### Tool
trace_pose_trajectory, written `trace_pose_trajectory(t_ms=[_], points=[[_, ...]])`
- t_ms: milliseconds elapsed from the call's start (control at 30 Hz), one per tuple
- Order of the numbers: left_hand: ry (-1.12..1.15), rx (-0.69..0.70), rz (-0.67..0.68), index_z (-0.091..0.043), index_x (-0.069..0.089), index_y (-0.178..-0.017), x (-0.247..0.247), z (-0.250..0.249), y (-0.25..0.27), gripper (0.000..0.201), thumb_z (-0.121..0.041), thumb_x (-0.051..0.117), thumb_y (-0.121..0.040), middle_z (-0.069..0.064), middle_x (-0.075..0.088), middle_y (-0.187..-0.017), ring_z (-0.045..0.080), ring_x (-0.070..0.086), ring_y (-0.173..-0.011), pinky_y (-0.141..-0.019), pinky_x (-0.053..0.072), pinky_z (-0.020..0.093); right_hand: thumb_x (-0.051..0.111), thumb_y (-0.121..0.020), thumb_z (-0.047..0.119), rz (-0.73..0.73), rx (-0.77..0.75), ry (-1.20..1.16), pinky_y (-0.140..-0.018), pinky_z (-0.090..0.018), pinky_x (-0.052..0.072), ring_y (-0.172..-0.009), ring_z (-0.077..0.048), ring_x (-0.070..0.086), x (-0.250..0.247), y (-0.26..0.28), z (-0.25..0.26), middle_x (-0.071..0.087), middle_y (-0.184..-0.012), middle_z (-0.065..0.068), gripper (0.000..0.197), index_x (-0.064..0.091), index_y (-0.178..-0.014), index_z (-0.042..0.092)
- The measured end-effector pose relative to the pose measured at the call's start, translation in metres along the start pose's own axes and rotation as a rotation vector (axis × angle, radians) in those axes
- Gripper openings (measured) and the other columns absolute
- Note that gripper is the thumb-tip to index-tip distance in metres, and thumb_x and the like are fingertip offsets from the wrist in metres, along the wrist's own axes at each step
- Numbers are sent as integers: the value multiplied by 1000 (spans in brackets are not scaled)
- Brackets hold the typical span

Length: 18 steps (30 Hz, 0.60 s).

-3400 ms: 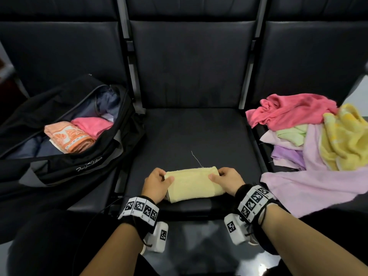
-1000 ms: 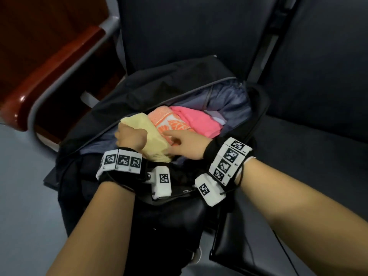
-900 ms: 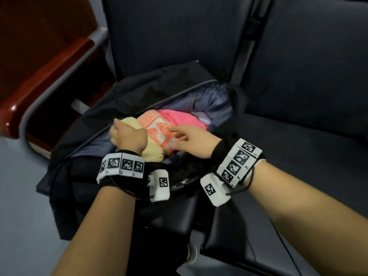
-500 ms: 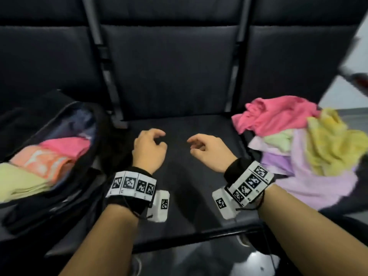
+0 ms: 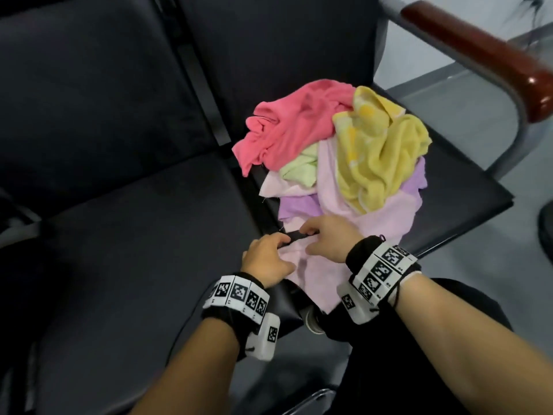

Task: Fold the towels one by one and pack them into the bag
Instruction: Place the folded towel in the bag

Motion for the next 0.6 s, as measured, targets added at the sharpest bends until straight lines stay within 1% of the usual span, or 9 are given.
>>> trace_pose_trajectory(t_ms=[100, 167, 200, 233, 300, 367, 467, 533, 600], points=[[-154, 9, -31, -34, 63, -121, 10, 0, -1, 44, -25, 70, -79, -9, 65, -119, 20, 52, -120, -101, 37, 40, 78, -75, 23, -3, -38, -24, -88, -25, 45, -107, -16, 62, 4, -2, -1, 68, -119, 5, 50, 66, -123, 25], [-110, 28, -75, -28, 70, -104, 8, 0, 2, 25, -18, 65, -82, -5, 72, -100, 21, 62, -105, -95, 43, 37, 79, -75, 24, 26, -69, 1, -82, -25, 46, -103, -17, 63, 6, -2, 1, 68, -115, 4, 49, 66, -122, 24], [-34, 45, -94, -24, 71, -95, 5, 0, 4, 18, -14, 64, -83, -2, 73, -91, 23, 65, -94, -89, 49, 34, 78, -75, 23, 46, -81, 17, -78, -26, 45, -99, -17, 63, 6, 0, 3, 69, -110, 4, 46, 67, -119, 25], [66, 70, -118, -20, 72, -89, 0, 0, 7, 15, -10, 63, -83, 0, 72, -84, 22, 66, -85, -79, 52, 28, 77, -75, 23, 55, -93, 27, -72, -26, 44, -93, -17, 63, 6, 1, 5, 70, -102, 5, 38, 69, -111, 27], [261, 120, -179, -13, 71, -85, -15, 0, 15, 12, -3, 63, -84, 2, 70, -78, 16, 63, -72, -60, 48, 17, 73, -75, 23, 35, -119, 60, -64, -29, 41, -81, -19, 61, 3, 7, 12, 67, -83, 5, 16, 64, -84, 34], [400, 156, -257, -10, 69, -86, -35, -1, 27, 11, -1, 63, -85, -1, 67, -76, 10, 59, -68, -59, 45, 18, 70, -77, 24, -38, -172, 62, -63, -31, 41, -76, -22, 60, -4, 16, 23, 64, -76, 3, 13, 59, -75, 30], [606, 219, -386, -11, 67, -84, -70, -2, 50, 17, 3, 59, -87, -4, 66, -74, 2, 57, -63, -58, 45, 16, 73, -78, 27, -178, -269, -37, -70, -35, 46, -78, -24, 60, -23, 35, 43, 66, -77, 0, 8, 65, -81, 25], [724, 261, -459, -11, 66, -84, -94, -2, 67, 19, 5, 56, -89, -1, 66, -77, 3, 58, -68, -61, 47, 17, 74, -79, 29, -266, -319, -109, -71, -34, 45, -79, -22, 60, -35, 48, 56, 67, -79, 1, 11, 66, -83, 23], [799, 288, -517, -14, 67, -85, -116, 3, 85, 21, 4, 56, -91, 1, 67, -83, 8, 60, -76, -68, 49, 23, 75, -79, 30, -323, -368, -167, -76, -36, 48, -83, -21, 62, -43, 62, 73, 71, -85, -3, 19, 72, -94, 18]])
Point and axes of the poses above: each hand's wrist, its own y-axis away from the middle knuckle, its own x-axis out of the palm, z = x × y, the point moved 3 cm from there along -y, towards the middle knuckle
